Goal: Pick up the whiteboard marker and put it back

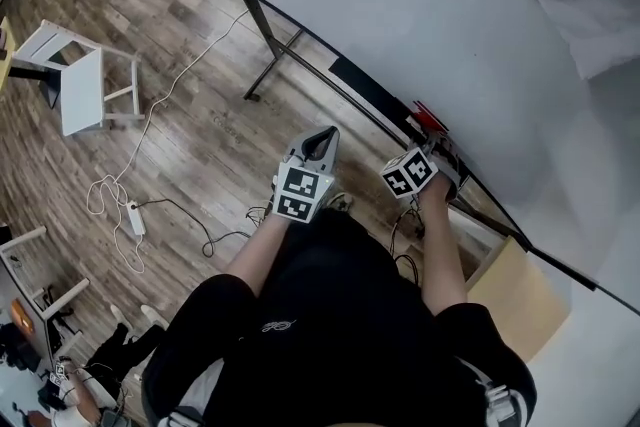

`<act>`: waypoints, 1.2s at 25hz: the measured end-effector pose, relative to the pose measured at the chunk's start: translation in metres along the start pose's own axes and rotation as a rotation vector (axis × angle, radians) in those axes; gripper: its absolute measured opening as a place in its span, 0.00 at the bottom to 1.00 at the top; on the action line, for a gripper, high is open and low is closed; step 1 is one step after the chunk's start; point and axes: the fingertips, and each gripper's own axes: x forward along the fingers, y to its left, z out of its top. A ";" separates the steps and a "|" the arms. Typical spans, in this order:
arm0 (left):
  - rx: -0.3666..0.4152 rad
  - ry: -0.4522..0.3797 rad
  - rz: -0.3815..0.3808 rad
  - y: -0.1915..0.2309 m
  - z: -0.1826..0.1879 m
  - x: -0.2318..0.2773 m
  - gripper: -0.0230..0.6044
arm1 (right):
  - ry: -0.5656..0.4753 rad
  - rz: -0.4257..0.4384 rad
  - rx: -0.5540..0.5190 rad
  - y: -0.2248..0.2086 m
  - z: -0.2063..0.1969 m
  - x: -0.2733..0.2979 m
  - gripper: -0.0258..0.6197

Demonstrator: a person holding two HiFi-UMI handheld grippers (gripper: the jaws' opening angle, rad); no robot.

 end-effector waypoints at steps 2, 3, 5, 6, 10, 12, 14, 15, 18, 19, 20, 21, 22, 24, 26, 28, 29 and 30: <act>0.008 -0.004 -0.002 -0.005 0.000 -0.002 0.05 | -0.011 -0.016 -0.004 0.001 -0.001 0.000 0.12; 0.012 -0.008 -0.003 -0.008 0.001 -0.003 0.05 | -0.020 -0.020 -0.001 0.001 -0.002 0.000 0.12; 0.014 -0.019 -0.003 -0.013 0.003 -0.007 0.05 | -0.050 -0.029 0.021 -0.002 -0.003 -0.006 0.12; 0.012 -0.025 -0.003 -0.016 0.002 -0.009 0.05 | -0.071 -0.035 0.037 -0.003 -0.003 -0.010 0.12; 0.018 -0.042 -0.007 -0.025 -0.002 -0.013 0.05 | -0.151 -0.072 0.102 -0.005 -0.002 -0.028 0.12; 0.030 -0.048 -0.014 -0.036 0.001 -0.013 0.05 | -0.189 -0.091 0.131 -0.010 -0.004 -0.040 0.12; 0.042 -0.058 -0.022 -0.049 0.005 -0.017 0.05 | -0.231 -0.101 0.156 -0.012 -0.006 -0.060 0.12; 0.047 -0.064 -0.026 -0.056 0.008 -0.019 0.05 | -0.254 -0.106 0.169 -0.013 -0.006 -0.071 0.12; 0.054 -0.084 -0.035 -0.073 0.013 -0.024 0.05 | -0.329 -0.124 0.224 -0.013 -0.006 -0.106 0.12; 0.057 -0.089 -0.040 -0.079 0.014 -0.025 0.05 | -0.352 -0.132 0.245 -0.014 -0.007 -0.117 0.12; 0.061 -0.092 -0.046 -0.085 0.014 -0.025 0.05 | -0.374 -0.140 0.266 -0.015 -0.008 -0.127 0.12; 0.065 -0.094 -0.054 -0.092 0.014 -0.024 0.05 | -0.396 -0.147 0.287 -0.015 -0.010 -0.136 0.12; 0.068 -0.097 -0.061 -0.099 0.015 -0.023 0.05 | -0.417 -0.153 0.308 -0.016 -0.012 -0.146 0.12; 0.074 -0.108 -0.076 -0.117 0.018 -0.023 0.05 | -0.461 -0.162 0.355 -0.017 -0.019 -0.165 0.12; 0.086 -0.129 -0.095 -0.137 0.024 -0.024 0.05 | -0.509 -0.164 0.420 -0.017 -0.028 -0.184 0.12; 0.102 -0.150 -0.113 -0.153 0.030 -0.027 0.05 | -0.565 -0.161 0.504 -0.017 -0.036 -0.201 0.12; 0.108 -0.159 -0.119 -0.159 0.032 -0.028 0.05 | -0.591 -0.158 0.547 -0.016 -0.041 -0.207 0.12; 0.113 -0.166 -0.122 -0.164 0.035 -0.030 0.05 | -0.615 -0.156 0.587 -0.015 -0.046 -0.214 0.12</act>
